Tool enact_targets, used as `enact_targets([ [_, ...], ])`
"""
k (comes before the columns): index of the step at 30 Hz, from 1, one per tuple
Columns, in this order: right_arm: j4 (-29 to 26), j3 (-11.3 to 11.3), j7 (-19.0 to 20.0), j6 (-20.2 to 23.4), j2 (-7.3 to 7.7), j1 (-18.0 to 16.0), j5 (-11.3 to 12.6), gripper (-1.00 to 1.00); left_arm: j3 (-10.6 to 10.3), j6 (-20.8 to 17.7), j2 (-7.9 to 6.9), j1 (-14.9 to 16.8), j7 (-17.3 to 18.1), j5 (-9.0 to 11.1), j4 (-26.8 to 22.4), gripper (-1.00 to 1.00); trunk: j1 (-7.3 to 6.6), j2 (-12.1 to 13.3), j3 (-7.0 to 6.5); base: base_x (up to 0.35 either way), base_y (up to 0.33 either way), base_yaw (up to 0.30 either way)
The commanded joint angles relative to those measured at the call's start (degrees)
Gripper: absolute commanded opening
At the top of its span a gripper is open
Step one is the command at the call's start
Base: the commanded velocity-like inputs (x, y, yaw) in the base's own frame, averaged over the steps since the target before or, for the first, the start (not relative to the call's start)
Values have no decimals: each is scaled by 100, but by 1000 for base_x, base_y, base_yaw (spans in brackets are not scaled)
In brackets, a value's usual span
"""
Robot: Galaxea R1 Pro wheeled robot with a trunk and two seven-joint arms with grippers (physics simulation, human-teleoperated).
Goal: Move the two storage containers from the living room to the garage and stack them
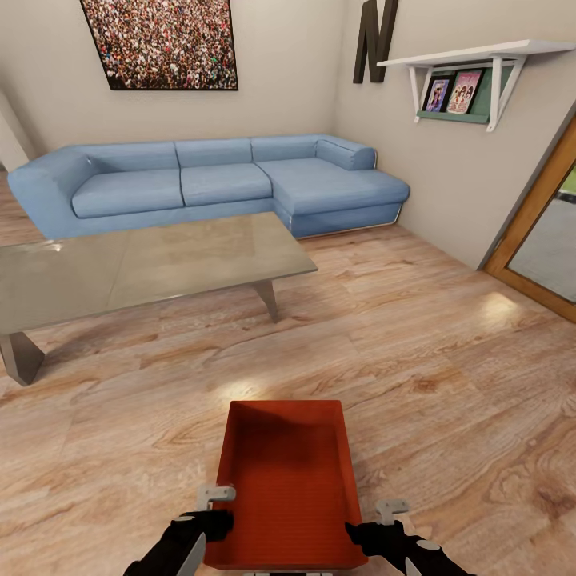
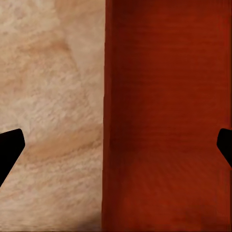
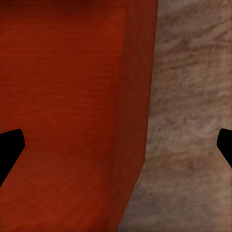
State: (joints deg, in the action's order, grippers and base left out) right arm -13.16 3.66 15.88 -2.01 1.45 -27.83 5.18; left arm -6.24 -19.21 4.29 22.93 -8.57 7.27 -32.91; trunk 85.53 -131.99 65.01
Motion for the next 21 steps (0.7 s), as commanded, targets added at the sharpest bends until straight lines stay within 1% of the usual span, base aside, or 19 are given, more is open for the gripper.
enact_targets([
  [1,6,38,11,-19,4,-3,54,100,-32,-148,-22,4,1,58,-21,100,-1,-2,4,0,0,0],
  [2,6,38,11,-19,4,-3,54,100,-27,-222,-40,8,37,59,-38,100,-1,-2,4,0,0,0],
  [6,6,38,11,-19,4,-3,54,100,-19,-327,-62,13,87,63,-63,100,-1,-2,4,0,0,0],
  [21,6,38,3,-21,4,-3,54,100,-9,-345,-95,36,101,56,-77,100,-1,-2,4,0,0,0],
])
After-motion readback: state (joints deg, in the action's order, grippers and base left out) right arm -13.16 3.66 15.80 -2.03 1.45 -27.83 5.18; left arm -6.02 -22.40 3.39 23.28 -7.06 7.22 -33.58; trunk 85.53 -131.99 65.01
